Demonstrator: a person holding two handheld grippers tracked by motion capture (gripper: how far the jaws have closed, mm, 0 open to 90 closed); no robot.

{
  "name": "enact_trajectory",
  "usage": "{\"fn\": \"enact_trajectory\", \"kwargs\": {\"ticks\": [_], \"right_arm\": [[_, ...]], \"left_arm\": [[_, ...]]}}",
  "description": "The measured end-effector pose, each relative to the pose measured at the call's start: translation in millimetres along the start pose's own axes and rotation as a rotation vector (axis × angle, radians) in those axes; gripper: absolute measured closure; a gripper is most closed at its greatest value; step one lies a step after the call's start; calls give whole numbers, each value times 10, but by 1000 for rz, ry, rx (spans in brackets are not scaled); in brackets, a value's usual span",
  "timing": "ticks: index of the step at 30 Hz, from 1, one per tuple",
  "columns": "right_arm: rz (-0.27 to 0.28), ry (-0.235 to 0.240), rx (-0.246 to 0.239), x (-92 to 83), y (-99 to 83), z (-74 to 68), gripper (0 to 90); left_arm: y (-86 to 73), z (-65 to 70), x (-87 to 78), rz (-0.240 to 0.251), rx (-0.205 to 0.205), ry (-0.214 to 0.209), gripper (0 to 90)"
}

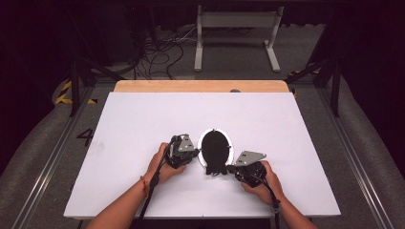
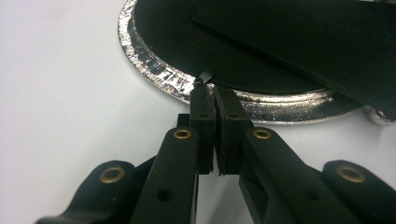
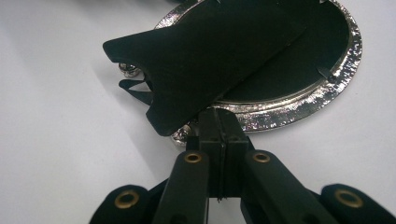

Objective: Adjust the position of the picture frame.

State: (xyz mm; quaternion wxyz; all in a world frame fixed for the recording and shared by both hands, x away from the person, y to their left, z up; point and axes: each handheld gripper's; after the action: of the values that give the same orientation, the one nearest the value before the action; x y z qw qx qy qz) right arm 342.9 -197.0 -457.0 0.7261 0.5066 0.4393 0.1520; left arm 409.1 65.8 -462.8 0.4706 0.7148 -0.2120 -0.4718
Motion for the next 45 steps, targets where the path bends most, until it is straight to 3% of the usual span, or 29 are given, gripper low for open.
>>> {"fn": "enact_trajectory", "kwargs": {"ticks": [19,30,33,38,41,45], "right_arm": [[23,-42,27,79,18,27,900],[21,-40,0,79,13,21,900],[25,-24,4,70,8,30,900],[26,7,4,26,-6,22,900],[18,14,10,12,-9,29,896],[23,13,14,-3,6,42,891]], "left_arm": [[5,-111,79,21,-32,23,875],[-10,-142,39,29,-50,11,853],[-12,-150,-21,35,-41,-5,851],[8,-140,-404,95,-14,-37,845],[-12,-126,-557,113,-3,-33,827],[-144,-112,-828,121,-27,-17,805]]}}
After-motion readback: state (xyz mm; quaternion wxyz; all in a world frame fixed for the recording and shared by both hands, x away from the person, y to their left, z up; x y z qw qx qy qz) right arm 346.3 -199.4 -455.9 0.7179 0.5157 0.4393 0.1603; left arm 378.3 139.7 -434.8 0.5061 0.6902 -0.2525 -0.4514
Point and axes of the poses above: each handheld gripper's, and its own axes: x roughly forward along the jaws, y roughly out of its top, z roughly to its right, and after that the axes turned 15 degrees about z, right-handed
